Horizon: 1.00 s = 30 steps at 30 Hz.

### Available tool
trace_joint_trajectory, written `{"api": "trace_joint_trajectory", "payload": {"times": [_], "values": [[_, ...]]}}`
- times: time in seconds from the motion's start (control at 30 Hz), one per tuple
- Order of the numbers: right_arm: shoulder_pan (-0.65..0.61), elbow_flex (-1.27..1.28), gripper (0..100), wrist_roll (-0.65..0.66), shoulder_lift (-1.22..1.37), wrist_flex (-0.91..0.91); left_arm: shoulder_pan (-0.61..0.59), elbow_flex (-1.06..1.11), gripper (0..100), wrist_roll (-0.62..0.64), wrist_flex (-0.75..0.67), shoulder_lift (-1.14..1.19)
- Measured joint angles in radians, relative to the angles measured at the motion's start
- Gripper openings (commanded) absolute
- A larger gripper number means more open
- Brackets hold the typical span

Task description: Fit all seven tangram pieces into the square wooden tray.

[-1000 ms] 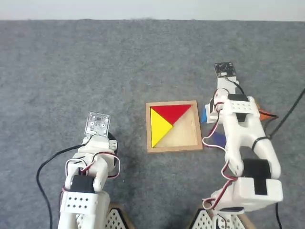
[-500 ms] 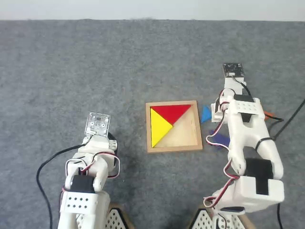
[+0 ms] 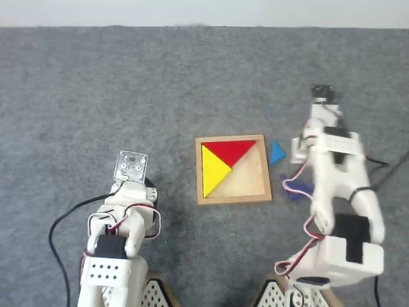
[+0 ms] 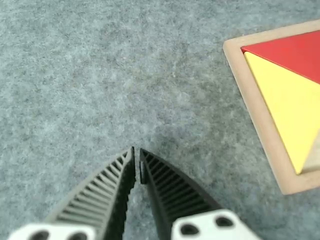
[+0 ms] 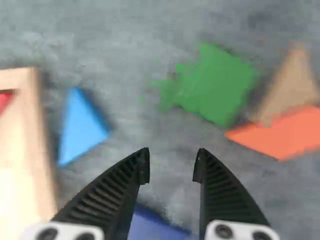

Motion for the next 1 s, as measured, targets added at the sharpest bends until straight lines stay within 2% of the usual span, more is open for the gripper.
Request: {"api": "trace_joint_trajectory", "payload": {"times": [0.13,0.37,0.43,0.6,0.7,0.83,1.0], "values": [[0.112,-0.14,15.5,0.212,-0.006,0.178,0.0,0.0,1,0.0,0.0,0.0],[0.152,-0.41,15.6,0.52,0.121,0.404,0.0,0.0,1,0.0,0.0,0.0],[0.164,-0.494,15.6,0.523,0.176,0.451,0.0,0.0,1,0.0,0.0,0.0],[0.207,-0.621,15.6,0.393,0.333,0.457,0.0,0.0,1,0.0,0.0,0.0],[0.216,-0.671,15.6,0.44,0.423,0.456,0.0,0.0,1,0.0,0.0,0.0],[0.213,-0.721,16.5,0.589,0.506,0.456,0.0,0.0,1,0.0,0.0,0.0],[0.215,-0.758,30.7,0.628,0.534,0.456,0.0,0.0,1,0.0,0.0,0.0]]}}
